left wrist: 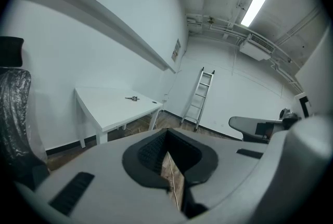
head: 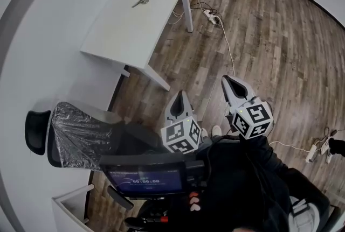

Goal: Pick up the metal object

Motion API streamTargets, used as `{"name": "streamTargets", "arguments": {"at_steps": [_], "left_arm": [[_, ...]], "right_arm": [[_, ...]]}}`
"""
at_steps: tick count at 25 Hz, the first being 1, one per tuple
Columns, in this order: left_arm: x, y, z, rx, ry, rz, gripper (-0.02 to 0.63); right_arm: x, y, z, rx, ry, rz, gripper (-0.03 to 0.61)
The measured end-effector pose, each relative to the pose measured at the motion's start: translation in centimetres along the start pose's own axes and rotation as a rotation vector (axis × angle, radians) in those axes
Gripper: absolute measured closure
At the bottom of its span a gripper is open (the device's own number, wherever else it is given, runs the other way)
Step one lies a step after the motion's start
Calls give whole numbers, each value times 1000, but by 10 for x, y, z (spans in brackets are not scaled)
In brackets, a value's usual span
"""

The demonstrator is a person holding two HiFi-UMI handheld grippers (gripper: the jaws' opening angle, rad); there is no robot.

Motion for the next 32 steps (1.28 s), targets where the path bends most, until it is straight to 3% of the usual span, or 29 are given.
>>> {"name": "streamTargets", "arguments": {"at_steps": [17,24,32], "left_arm": [[-24,18,17,-68,72,-29,614],[-23,0,57,-61,19,-22,614],[-2,-33,144,-43,30,4,614]], "right_arm": [[9,14,-4,7,133,29,575],[49,1,27,10,131,21,575],[118,-30,87,30,146,32,575]]}}
Point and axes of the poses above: the fingertips, and each gripper's own axes: z forward along the fingers, x to its right, y out of its underside, the point moved 10 cm from there along -z, backward along the fingers, and after that the axes turned 2 degrees about y, right-handed, at the moved point
